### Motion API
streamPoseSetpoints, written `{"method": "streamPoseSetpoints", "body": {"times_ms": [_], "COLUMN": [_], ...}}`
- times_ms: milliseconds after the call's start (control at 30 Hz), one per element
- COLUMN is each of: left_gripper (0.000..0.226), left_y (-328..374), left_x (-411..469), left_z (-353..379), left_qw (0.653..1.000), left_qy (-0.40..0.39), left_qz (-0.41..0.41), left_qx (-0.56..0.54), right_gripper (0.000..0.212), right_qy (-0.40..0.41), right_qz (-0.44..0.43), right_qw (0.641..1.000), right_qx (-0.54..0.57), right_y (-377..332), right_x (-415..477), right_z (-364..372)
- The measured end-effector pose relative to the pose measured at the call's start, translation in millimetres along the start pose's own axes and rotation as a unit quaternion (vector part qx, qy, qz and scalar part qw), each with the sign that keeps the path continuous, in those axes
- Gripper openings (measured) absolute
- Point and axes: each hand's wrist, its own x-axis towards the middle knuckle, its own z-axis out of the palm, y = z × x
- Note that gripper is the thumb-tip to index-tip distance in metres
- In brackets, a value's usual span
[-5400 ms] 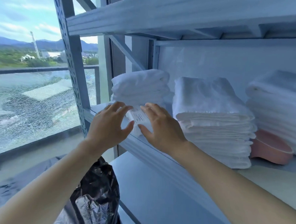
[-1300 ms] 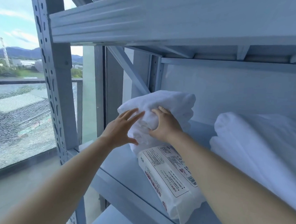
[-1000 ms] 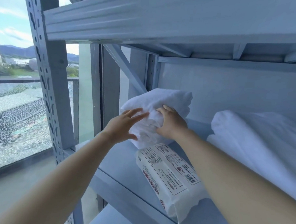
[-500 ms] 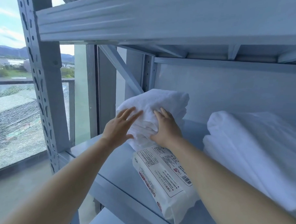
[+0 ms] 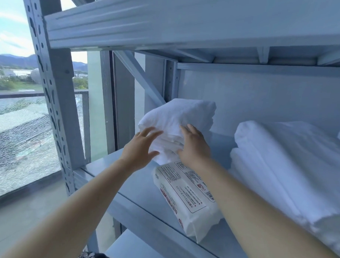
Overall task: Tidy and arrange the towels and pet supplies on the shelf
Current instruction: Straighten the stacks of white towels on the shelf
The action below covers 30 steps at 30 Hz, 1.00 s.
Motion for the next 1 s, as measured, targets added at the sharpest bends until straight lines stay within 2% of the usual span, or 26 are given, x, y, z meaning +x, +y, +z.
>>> {"method": "streamPoseSetpoints", "body": {"times_ms": [133, 367, 467, 533, 700, 1000], "left_gripper": [0.053, 0.04, 0.041, 0.049, 0.064, 0.052], "left_y": [19, 49, 58, 62, 66, 83], "left_x": [-20, -68, -92, -107, -124, -128], "left_z": [-13, -27, -24, -19, -16, -21], "left_qw": [0.998, 0.996, 0.994, 0.993, 0.992, 0.992], "left_qy": [-0.025, -0.073, -0.099, -0.112, -0.116, -0.088], "left_qz": [0.006, 0.031, 0.038, 0.047, 0.049, 0.09], "left_qx": [-0.054, -0.037, -0.016, -0.002, 0.007, -0.021], "right_gripper": [0.06, 0.046, 0.031, 0.019, 0.026, 0.028], "right_qy": [-0.011, -0.013, -0.03, -0.034, -0.03, -0.027], "right_qz": [-0.043, -0.088, -0.092, -0.096, -0.09, -0.077], "right_qw": [0.999, 0.996, 0.995, 0.994, 0.994, 0.997], "right_qx": [0.027, 0.014, -0.012, -0.026, -0.044, -0.016], "right_y": [-2, -13, -17, -14, 1, 19], "right_x": [-27, -76, -98, -113, -137, -165], "right_z": [-6, -30, -31, -27, -27, -35]}}
